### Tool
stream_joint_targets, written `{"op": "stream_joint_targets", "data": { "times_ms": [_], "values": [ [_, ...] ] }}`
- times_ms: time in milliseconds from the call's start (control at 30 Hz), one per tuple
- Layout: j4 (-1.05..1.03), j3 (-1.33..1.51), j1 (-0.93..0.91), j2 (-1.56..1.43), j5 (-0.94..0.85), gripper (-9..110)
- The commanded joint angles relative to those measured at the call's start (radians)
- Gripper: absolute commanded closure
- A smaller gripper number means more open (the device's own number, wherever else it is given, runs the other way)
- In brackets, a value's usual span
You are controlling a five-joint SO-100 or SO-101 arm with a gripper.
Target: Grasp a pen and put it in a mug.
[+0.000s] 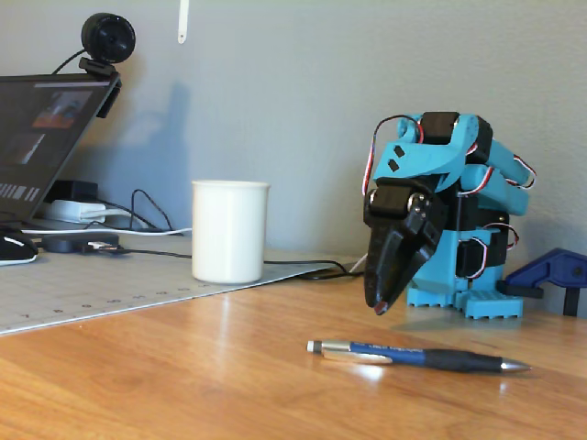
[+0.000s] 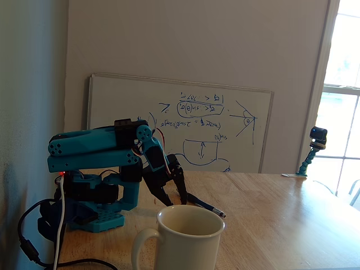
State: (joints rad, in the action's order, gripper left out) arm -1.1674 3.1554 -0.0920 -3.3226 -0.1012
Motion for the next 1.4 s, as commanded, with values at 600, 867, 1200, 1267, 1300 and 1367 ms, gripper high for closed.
{"op": "stream_joint_targets", "data": {
  "times_ms": [600,867,1200,1267,1300,1367],
  "values": [
    [0.043,-0.067,0.044,0.1,-0.009,96],
    [0.064,-0.367,0.19,0.568,-0.009,96],
    [0.049,-0.808,0.29,1.147,0.005,82],
    [0.049,-0.881,0.29,1.247,-0.008,78],
    [0.049,-0.91,0.29,1.296,-0.009,77],
    [0.049,-0.965,0.29,1.391,-0.009,74]
  ]
}}
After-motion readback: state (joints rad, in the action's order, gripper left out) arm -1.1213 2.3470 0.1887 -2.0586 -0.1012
